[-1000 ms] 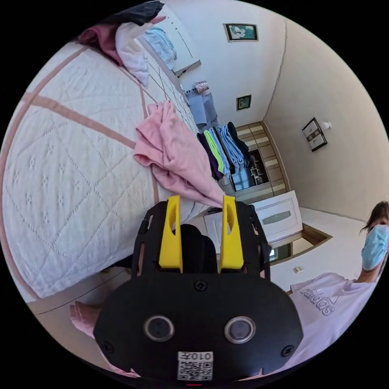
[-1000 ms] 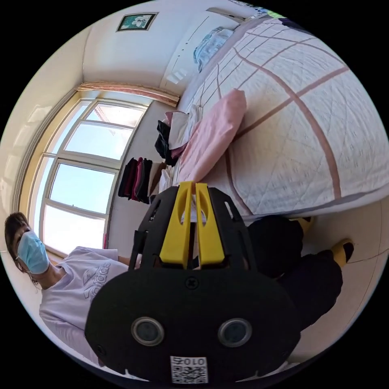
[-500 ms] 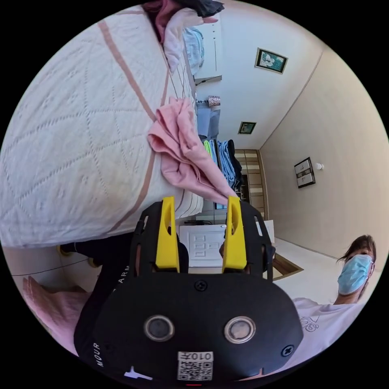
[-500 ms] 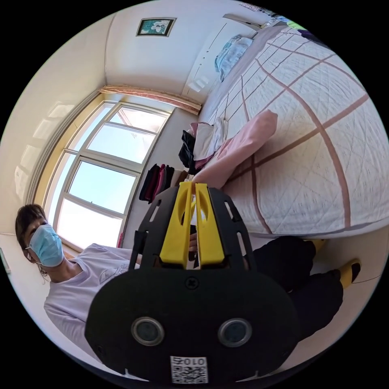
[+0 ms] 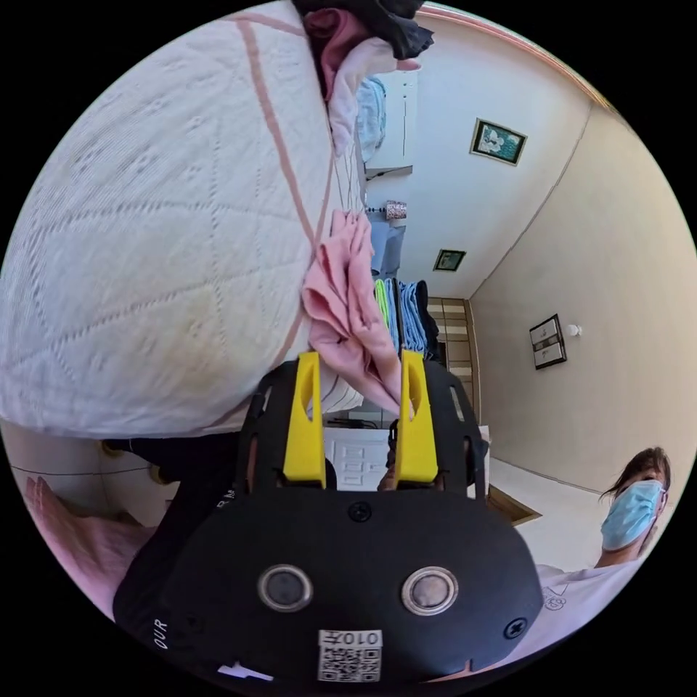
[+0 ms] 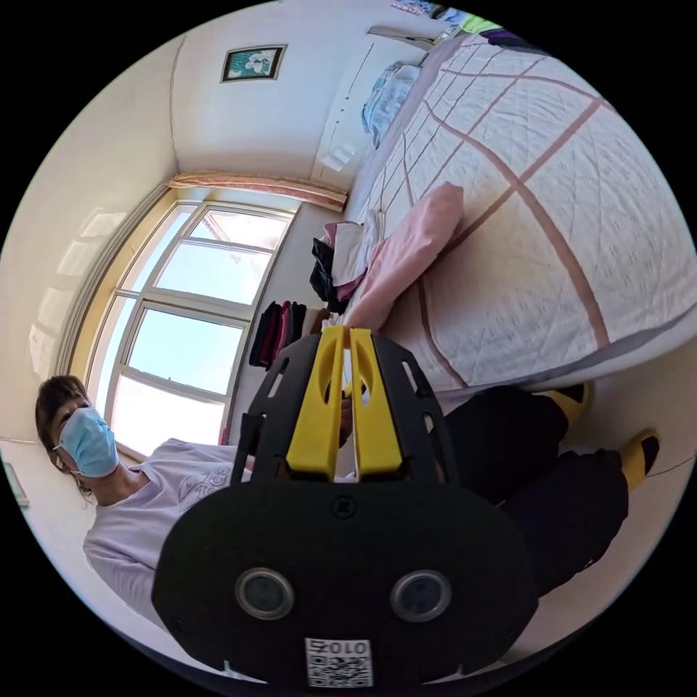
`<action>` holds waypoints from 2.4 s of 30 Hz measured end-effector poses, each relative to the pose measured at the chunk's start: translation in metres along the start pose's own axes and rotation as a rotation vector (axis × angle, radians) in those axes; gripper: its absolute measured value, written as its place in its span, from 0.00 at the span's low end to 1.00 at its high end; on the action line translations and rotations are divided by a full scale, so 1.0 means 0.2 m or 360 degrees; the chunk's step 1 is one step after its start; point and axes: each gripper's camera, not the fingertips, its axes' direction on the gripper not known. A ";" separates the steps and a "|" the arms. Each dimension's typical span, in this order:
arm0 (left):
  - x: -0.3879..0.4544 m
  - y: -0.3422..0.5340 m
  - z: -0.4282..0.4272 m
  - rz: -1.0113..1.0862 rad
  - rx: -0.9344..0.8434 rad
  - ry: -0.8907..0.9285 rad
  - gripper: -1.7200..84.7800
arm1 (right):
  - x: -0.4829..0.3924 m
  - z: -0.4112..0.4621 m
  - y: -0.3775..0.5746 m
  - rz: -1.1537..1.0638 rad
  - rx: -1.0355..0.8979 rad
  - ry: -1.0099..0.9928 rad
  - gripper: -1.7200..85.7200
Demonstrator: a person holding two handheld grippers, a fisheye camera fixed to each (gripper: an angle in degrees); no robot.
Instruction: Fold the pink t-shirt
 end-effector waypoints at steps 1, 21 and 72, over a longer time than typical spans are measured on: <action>-0.03 0.01 -0.01 -0.0035 0.0004 0.0025 0.20 | 0.02 -0.02 0.01 0.0015 0.0002 -0.0014 0.06; 0.17 -0.10 -0.03 0.0104 -0.0117 0.0123 0.10 | 0.47 0.08 -0.01 0.0159 -0.0055 -0.0248 0.14; -0.60 -0.01 -2.35 0.0089 0.0743 0.0025 0.09 | -0.63 3.11 -0.45 -0.0175 -0.1066 -0.0054 0.07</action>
